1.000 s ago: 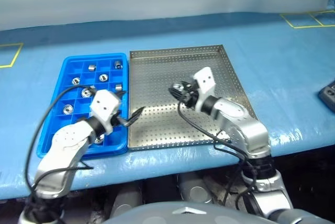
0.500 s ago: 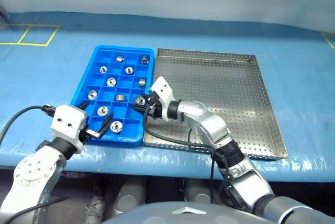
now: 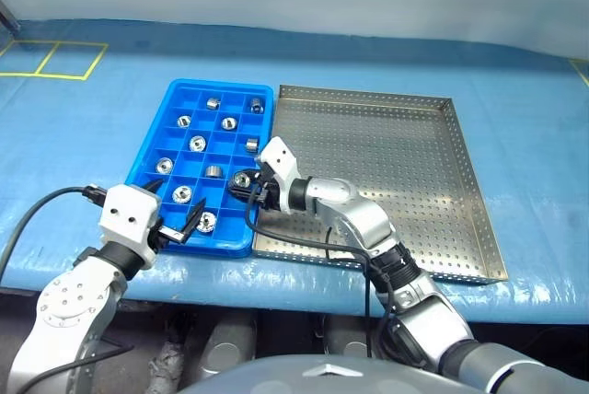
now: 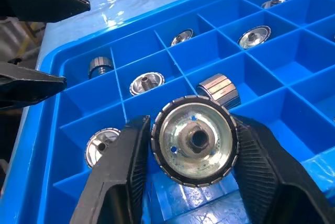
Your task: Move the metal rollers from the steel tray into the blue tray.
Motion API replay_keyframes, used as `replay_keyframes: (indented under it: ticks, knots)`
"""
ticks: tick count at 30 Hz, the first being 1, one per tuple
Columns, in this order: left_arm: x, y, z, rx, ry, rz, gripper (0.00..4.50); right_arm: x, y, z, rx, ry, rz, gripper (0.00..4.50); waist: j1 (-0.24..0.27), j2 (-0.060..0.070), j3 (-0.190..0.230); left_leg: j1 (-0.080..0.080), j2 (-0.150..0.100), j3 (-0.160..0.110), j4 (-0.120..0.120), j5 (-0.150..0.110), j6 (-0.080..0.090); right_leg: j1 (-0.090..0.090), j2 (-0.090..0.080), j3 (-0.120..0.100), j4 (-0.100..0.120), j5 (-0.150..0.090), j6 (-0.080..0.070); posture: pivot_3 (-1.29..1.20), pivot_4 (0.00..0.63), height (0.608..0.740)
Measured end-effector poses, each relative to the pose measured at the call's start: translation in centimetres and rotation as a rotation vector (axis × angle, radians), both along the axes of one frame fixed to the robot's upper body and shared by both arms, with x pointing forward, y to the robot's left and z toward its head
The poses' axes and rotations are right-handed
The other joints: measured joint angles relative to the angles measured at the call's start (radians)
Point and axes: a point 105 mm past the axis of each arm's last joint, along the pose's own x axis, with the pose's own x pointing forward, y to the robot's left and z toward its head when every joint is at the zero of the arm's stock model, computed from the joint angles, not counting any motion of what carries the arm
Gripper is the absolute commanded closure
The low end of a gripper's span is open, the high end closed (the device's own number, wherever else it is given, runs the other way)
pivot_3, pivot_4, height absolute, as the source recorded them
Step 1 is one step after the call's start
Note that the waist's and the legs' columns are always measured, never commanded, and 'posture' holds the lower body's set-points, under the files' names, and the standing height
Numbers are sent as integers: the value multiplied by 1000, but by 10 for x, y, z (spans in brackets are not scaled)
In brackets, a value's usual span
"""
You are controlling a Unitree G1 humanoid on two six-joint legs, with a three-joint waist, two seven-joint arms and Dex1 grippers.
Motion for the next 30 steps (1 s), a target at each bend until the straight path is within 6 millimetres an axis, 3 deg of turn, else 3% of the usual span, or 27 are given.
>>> replay_keyframes:
  ticks: [2, 9, 13, 17, 22, 26, 30]
  knots:
    - [1, 0, 1, 1, -6, -1, 209, 0, 1, 1, 5, -5, 2, 789, 0, 0, 0, 0, 0, 0, 0, 0, 0, 0, 0, 0, 0, 0, 0, 106, 150, 740]
    - [5, -9, 5, -9, -23, -37, 209, 9, -5, 14, 63, -41, -56, 789, 0, 0, 0, 0, 0, 0, 0, 0, 0, 0, 0, -1, 0, 0, 0, 65, 150, 740]
    - [16, -23, 12, -35, -60, -94, 209, 19, -22, 41, 144, -130, -152, 789, -2, 0, 0, 0, 0, 0, 0, 0, 0, 0, 2, -1, 0, 0, 0, -12, 150, 740]
    - [34, -43, 18, -70, -91, -177, 209, 31, -65, 59, 178, -260, -309, 789, -6, 0, 0, 0, -1, 1, 0, 0, 0, 1, 2, -1, 0, 0, 0, -92, 150, 740]
    - [48, -65, 16, -98, -86, -290, 209, 40, -131, 46, 73, -287, -510, 789, -36, 0, 0, -1, -1, 4, 0, 0, 0, 0, 1, 2, -1, 1, -2, -191, 150, 740]
    - [61, -77, 15, -114, -94, -369, 209, 34, -188, 34, -50, -276, -637, 789, -69, 0, 0, -1, 0, 8, 1, -2, 3, -1, 0, 3, -1, 2, -2, -258, 150, 740]
    - [71, -89, 13, -122, -96, -442, 209, 18, -217, 20, -134, -220, -634, 611, -115, 1, 0, -1, 0, 11, 2, -3, 5, 0, 3, 5, 0, -1, 2, -303, 150, 740]
